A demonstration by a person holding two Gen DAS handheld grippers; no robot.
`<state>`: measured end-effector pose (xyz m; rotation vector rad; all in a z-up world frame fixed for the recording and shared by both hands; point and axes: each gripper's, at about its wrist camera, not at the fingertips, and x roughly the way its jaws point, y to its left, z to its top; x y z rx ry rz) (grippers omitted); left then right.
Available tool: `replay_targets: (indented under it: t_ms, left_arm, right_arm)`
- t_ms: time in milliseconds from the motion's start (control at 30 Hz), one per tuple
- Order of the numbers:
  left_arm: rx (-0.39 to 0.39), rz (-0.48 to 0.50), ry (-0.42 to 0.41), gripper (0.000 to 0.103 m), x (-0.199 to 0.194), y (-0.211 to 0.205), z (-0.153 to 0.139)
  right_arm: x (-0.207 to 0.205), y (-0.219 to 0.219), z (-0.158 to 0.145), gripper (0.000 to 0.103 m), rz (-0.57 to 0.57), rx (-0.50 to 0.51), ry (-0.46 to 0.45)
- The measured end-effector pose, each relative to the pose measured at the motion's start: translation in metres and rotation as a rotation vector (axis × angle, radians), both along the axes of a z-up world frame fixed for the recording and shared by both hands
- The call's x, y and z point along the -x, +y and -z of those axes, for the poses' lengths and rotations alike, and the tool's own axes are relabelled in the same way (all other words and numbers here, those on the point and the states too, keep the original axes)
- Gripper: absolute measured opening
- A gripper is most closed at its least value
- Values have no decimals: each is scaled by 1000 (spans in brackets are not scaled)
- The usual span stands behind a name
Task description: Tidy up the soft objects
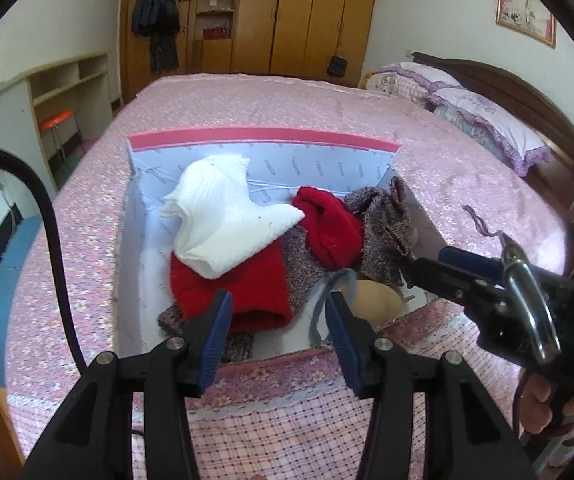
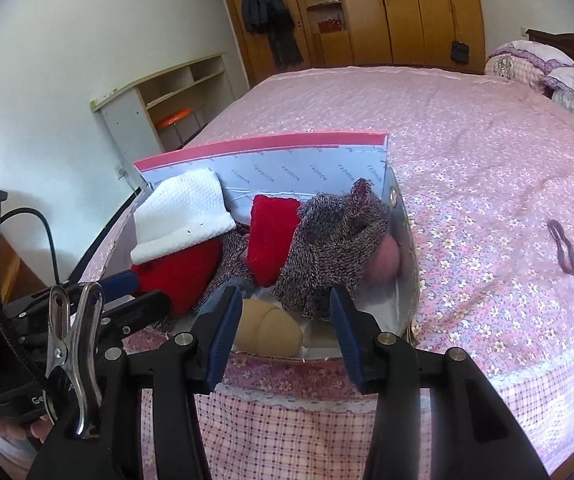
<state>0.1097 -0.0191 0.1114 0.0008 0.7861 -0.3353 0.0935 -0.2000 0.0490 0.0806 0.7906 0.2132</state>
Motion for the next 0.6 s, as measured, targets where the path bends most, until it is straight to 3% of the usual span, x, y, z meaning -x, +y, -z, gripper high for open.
replay_targets:
  t_ms: [300, 600]
  left_arm:
    - [-50, -86, -54, 51, 36, 7, -8]
    - [-59, -153, -38, 51, 70, 22, 3]
  right_arm:
    - [36, 8, -7, 47, -6, 17, -66]
    - [75, 15, 6, 47, 7, 18, -75]
